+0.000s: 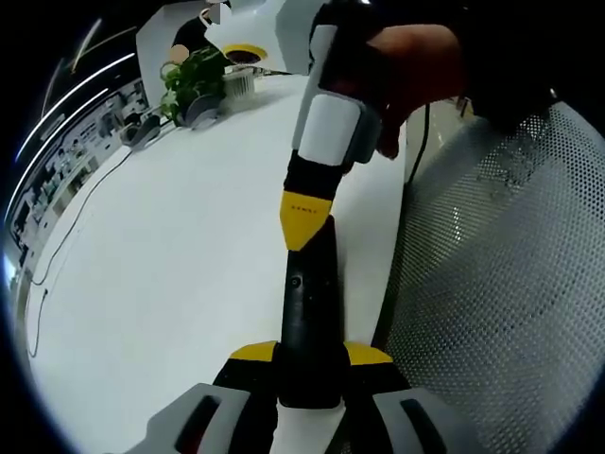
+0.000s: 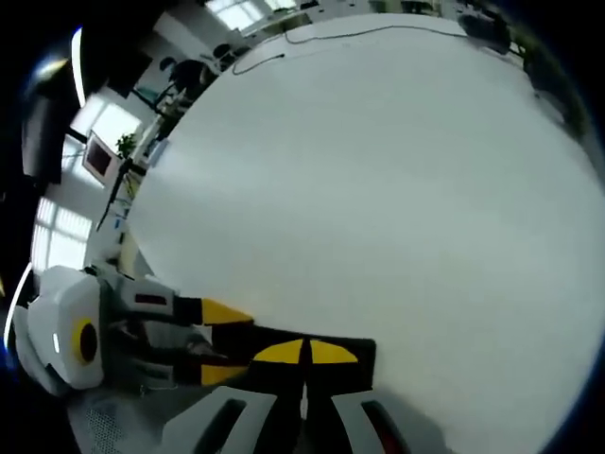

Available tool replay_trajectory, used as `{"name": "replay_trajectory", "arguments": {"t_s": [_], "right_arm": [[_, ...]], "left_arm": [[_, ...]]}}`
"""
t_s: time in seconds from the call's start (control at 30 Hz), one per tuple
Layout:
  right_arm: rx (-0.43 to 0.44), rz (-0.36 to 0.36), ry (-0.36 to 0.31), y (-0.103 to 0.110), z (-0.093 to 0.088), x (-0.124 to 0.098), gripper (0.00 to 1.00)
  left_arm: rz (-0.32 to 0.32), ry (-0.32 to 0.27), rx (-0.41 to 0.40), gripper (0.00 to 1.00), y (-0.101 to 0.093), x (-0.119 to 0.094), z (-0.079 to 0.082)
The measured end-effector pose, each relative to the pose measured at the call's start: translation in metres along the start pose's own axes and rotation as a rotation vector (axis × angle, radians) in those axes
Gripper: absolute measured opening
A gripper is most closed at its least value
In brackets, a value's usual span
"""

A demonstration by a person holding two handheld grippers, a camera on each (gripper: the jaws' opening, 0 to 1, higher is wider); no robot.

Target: Press the specified remote control buttons in sequence, fully releasing each button before pressing the next.

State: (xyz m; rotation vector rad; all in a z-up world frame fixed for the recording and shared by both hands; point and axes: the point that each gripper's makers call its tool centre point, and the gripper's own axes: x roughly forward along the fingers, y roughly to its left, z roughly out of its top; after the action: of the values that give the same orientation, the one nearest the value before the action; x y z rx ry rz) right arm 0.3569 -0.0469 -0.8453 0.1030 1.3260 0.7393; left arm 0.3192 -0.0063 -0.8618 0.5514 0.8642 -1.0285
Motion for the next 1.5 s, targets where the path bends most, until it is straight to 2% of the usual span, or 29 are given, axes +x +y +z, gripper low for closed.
{"name": "replay_trajectory", "arguments": {"t_s": [0.07, 0.27, 0.7, 0.93, 1.43, 1.5], "right_arm": [[0.022, 0.022, 0.009, 0.0028, -0.0018, 0.0017, 0.0], [0.031, 0.022, 0.002, 0.0014, -0.0014, 0.0028, 0.0], [-0.001, 0.005, 0.002, -0.0019, -0.0025, 0.0052, 0.0], [-0.076, -0.028, -0.013, -0.0012, -0.002, 0.0075, 0.0], [-0.115, -0.05, -0.025, -0.0028, -0.0004, 0.0081, 0.0], [-0.14, -0.049, -0.015, -0.0022, -0.0006, 0.0081, 0.0]], "left_arm": [[0.0, 0.0, 0.0, 0.25, -0.0002, -0.0001, -0.0001], [0.0, 0.001, 0.001, 0.25, -0.0004, -0.0006, -0.0002], [-0.001, 0.005, 0.002, 0.25, -0.0006, -0.0002, -0.0001], [-0.001, 0.006, 0.0, 0.25, -0.0008, -0.0003, -0.0003], [-0.002, 0.018, -0.003, 0.25, 0.0002, 0.0005, 0.0003], [-0.001, 0.018, -0.001, 0.25, 0.0001, 0.0007, 0.0004]]}}
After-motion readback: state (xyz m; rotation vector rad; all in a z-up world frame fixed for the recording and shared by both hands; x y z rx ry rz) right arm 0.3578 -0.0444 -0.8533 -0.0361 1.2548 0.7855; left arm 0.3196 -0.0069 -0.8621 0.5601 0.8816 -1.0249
